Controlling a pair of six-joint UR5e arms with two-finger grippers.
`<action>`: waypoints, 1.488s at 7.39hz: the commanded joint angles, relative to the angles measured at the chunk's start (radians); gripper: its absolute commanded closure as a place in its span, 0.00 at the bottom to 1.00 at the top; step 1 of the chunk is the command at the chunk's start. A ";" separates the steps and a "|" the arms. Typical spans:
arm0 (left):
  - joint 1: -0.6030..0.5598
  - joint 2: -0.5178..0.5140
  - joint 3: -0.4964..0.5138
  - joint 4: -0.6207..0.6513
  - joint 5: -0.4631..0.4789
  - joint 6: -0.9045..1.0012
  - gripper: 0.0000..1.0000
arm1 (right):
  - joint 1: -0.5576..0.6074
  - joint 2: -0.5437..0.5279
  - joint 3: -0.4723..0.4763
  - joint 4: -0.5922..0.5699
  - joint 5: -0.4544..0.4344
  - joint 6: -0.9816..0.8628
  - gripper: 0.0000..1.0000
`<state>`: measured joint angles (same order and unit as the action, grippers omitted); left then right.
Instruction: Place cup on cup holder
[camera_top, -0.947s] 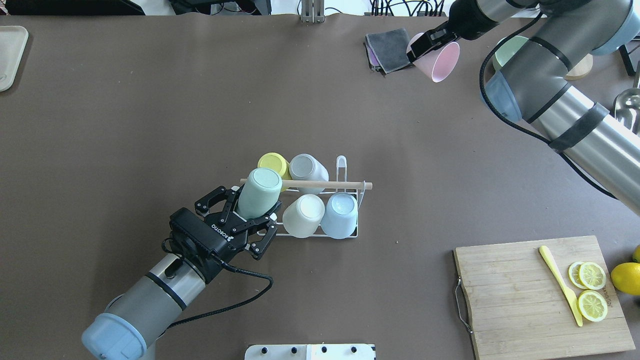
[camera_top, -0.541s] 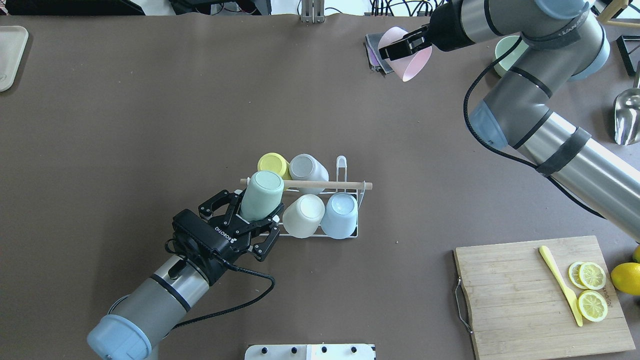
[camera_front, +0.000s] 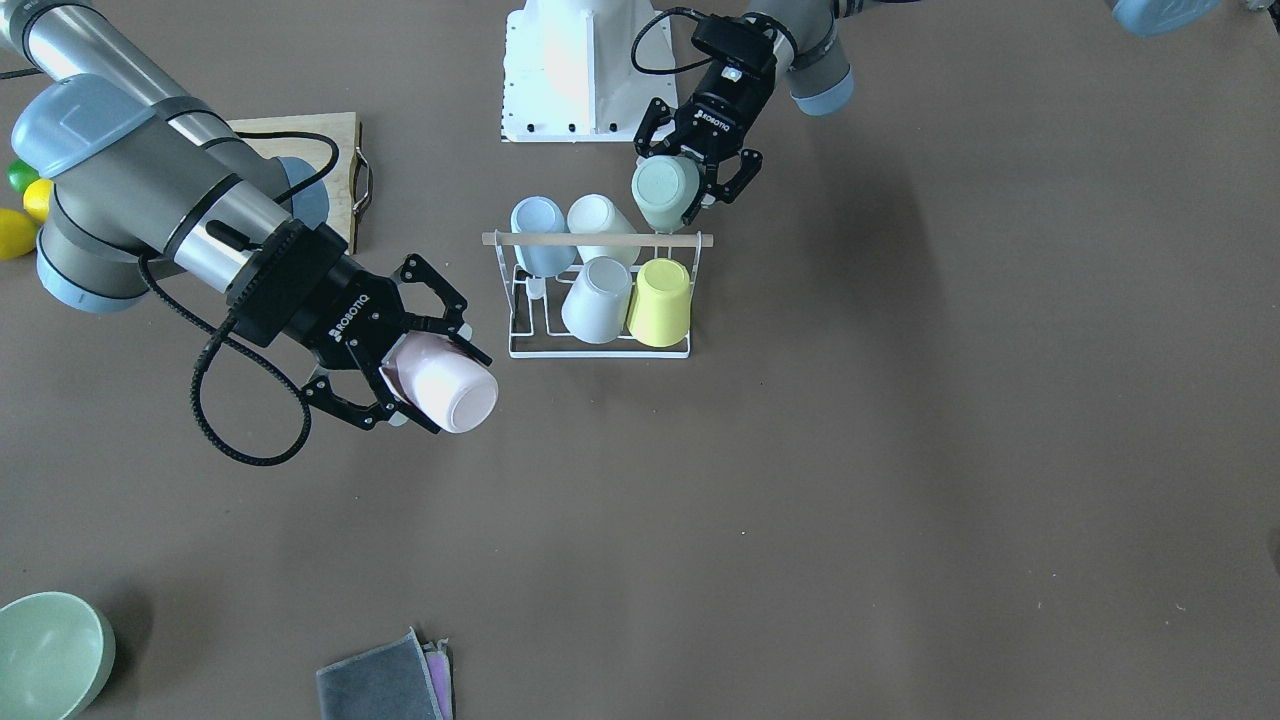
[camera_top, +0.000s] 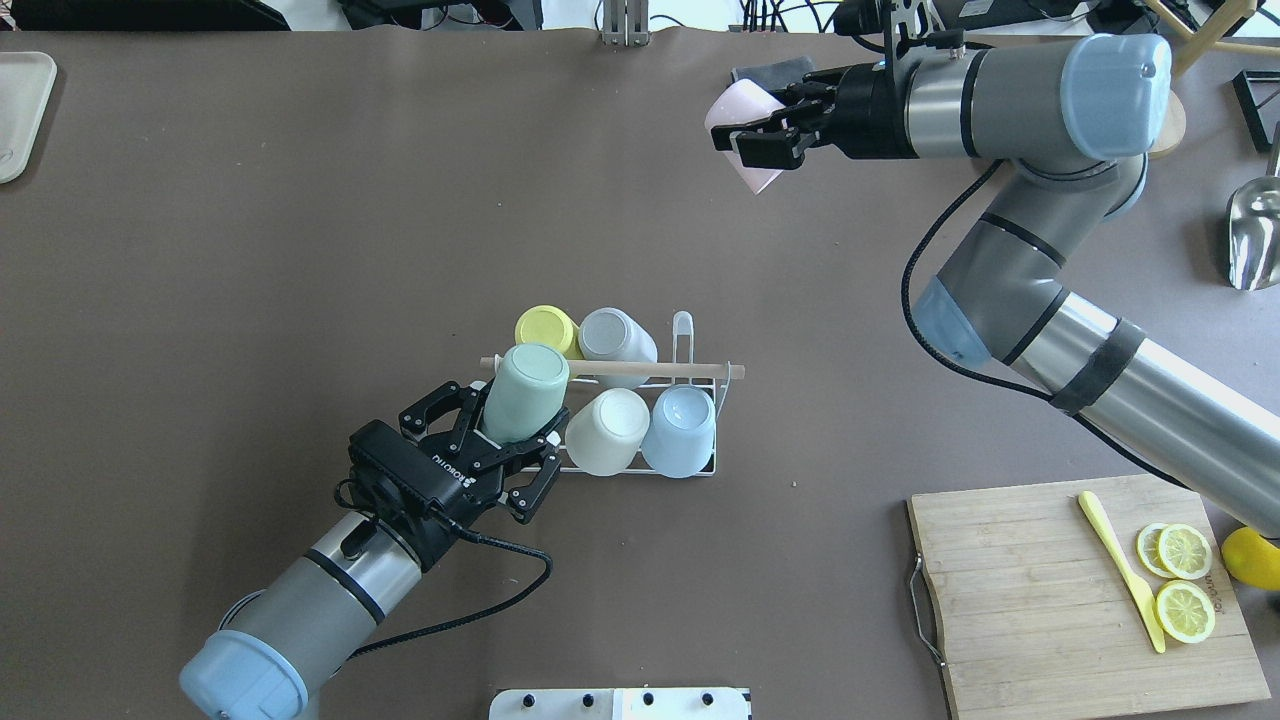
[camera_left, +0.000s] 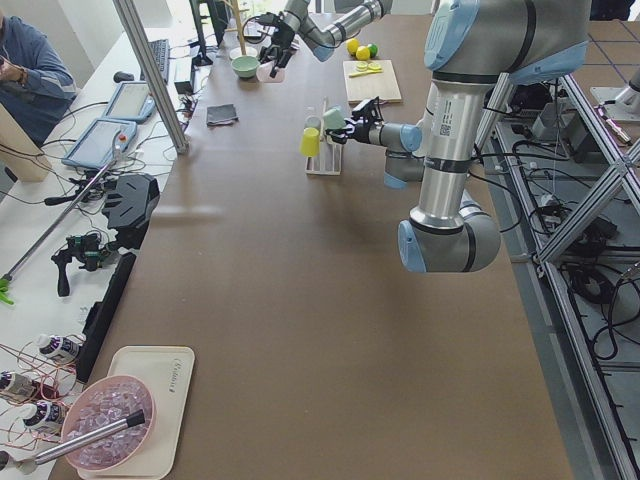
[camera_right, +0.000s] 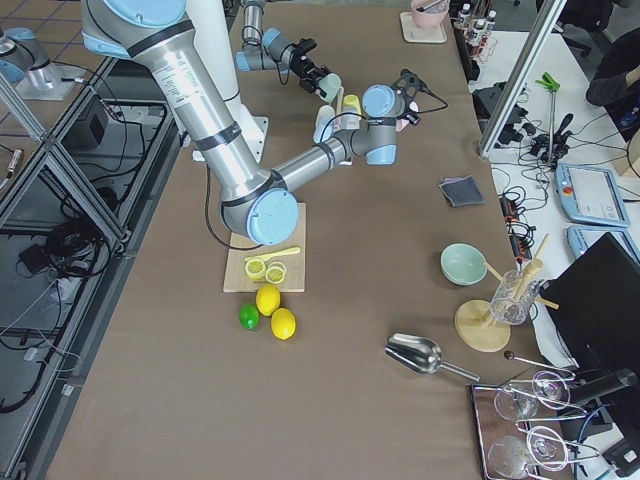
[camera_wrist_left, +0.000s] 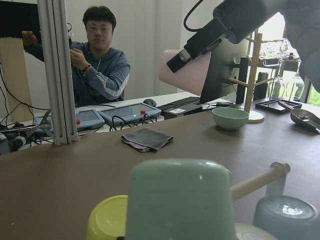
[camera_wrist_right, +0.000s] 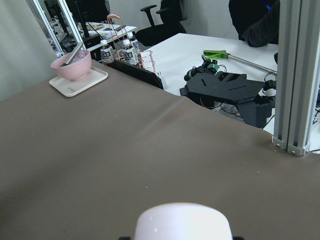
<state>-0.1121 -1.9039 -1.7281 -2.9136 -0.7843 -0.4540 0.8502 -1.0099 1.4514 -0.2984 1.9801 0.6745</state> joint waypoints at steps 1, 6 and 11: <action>0.000 -0.001 0.001 0.001 0.005 -0.002 0.02 | -0.048 -0.016 -0.002 0.138 -0.052 0.057 1.00; -0.018 0.014 -0.088 0.008 -0.004 0.009 0.02 | -0.239 -0.047 -0.083 0.606 -0.323 0.077 1.00; -0.312 0.086 -0.195 0.449 -0.405 -0.136 0.02 | -0.295 -0.021 -0.215 0.802 -0.406 0.053 1.00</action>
<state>-0.3460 -1.8220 -1.8981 -2.6231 -1.0495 -0.5121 0.5579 -1.0400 1.2622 0.4937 1.5929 0.7418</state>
